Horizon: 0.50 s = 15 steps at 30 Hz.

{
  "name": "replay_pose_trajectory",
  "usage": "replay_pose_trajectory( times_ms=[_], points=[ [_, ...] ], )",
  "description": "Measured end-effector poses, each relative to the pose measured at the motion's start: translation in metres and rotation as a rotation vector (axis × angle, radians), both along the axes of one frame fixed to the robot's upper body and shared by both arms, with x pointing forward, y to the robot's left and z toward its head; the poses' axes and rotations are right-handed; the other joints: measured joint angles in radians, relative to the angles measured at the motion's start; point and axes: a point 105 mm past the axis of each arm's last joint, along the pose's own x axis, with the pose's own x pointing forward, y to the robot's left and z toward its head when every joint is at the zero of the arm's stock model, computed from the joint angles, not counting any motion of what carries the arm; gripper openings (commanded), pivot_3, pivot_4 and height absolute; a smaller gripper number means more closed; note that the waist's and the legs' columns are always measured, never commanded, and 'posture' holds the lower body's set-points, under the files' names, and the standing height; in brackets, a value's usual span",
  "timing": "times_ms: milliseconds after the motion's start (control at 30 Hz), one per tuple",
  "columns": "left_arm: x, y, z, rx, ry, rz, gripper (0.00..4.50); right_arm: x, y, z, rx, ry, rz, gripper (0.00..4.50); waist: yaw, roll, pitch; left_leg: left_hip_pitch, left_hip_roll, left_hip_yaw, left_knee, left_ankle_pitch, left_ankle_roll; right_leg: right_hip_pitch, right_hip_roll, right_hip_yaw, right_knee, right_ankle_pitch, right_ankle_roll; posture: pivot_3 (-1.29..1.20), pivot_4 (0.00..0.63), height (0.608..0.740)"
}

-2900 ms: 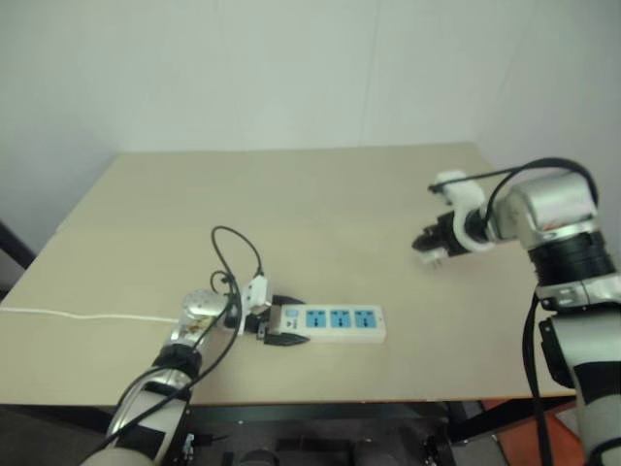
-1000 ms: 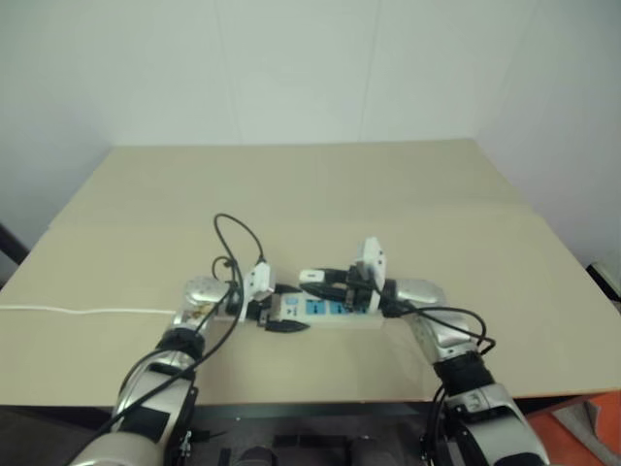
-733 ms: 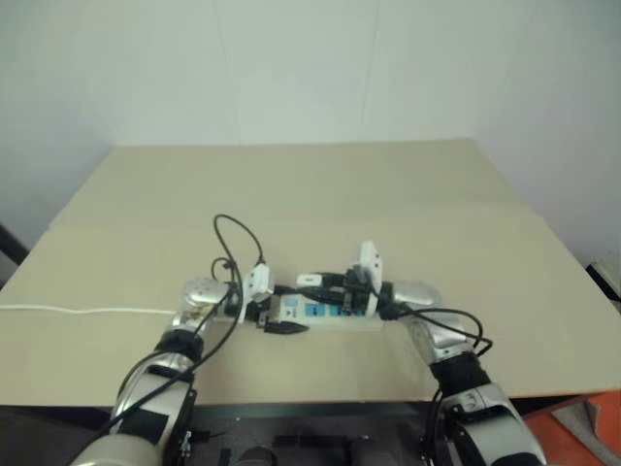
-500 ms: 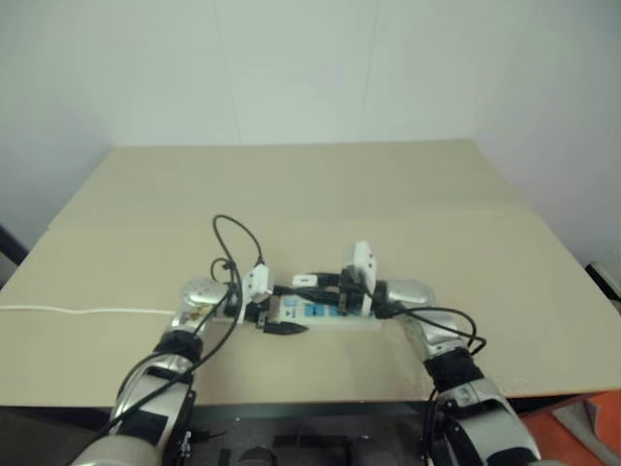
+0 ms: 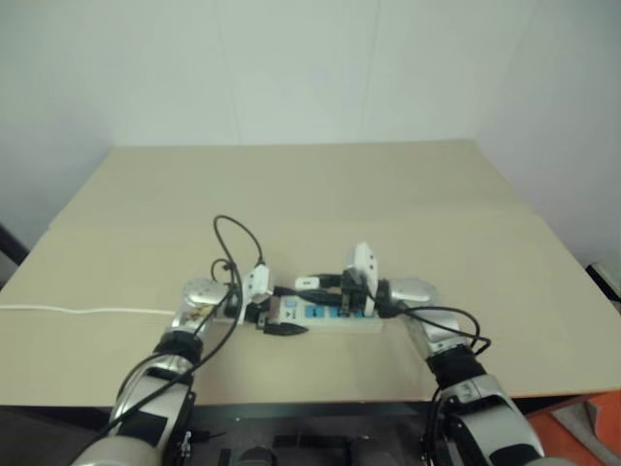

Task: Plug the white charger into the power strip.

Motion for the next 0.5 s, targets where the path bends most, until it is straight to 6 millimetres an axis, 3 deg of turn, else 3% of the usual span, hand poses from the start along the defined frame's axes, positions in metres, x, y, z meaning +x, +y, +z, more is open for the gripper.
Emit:
replay_pose_trajectory(
  times_ms=[500],
  points=[
    [0.0,-0.005,-0.001,0.0,-0.002,-0.004,3.3,-0.002,-0.012,-0.006,-0.052,-0.018,-0.001,1.12,0.011,0.0,0.0,0.005,0.0,0.0,0.0,0.0,0.0,0.008,-0.001,-0.001,-0.002,-0.001,0.001,0.0,0.15,0.74]
  ],
)
